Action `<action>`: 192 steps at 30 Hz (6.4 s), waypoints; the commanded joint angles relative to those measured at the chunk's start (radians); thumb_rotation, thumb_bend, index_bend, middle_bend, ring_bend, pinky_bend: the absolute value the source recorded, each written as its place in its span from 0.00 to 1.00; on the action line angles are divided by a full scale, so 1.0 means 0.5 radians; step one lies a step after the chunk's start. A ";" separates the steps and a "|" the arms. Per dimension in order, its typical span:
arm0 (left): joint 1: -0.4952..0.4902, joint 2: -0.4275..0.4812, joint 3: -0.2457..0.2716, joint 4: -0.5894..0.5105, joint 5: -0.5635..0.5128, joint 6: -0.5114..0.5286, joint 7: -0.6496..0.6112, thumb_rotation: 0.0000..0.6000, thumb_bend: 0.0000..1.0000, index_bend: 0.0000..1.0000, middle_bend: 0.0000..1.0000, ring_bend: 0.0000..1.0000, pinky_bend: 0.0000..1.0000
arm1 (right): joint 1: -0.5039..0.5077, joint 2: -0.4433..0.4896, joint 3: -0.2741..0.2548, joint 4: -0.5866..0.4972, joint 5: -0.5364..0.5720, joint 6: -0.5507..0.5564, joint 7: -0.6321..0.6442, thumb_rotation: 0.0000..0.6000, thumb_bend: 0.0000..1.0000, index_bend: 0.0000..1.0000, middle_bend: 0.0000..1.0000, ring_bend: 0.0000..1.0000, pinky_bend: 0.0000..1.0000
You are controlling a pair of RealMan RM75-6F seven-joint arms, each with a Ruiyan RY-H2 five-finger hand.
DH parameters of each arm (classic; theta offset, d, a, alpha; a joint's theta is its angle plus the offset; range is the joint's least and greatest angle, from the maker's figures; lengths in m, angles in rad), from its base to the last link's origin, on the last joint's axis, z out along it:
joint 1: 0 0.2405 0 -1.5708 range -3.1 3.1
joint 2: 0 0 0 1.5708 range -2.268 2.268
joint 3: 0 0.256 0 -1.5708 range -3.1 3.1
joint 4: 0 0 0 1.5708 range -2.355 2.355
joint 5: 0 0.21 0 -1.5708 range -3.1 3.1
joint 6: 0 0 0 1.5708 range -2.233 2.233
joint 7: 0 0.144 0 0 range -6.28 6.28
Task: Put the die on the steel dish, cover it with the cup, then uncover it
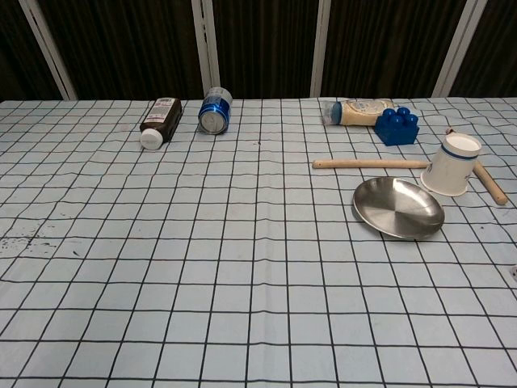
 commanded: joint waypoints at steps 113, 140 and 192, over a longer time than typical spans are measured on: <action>-0.044 -0.023 -0.031 0.027 -0.119 -0.114 0.049 1.00 0.47 0.18 0.00 0.00 0.10 | 0.565 -0.622 -0.025 0.366 0.437 -0.963 -0.304 1.00 0.32 0.46 0.16 0.14 0.00; -0.052 -0.037 -0.027 0.023 -0.129 -0.130 0.096 1.00 0.47 0.18 0.00 0.00 0.10 | 0.567 -0.614 -0.042 0.401 0.451 -0.969 -0.254 1.00 0.33 0.55 0.16 0.14 0.00; -0.063 -0.060 -0.028 0.040 -0.141 -0.143 0.132 1.00 0.47 0.18 0.00 0.00 0.10 | 0.554 -0.559 -0.061 0.441 0.501 -0.999 -0.212 1.00 0.35 0.46 0.15 0.13 0.00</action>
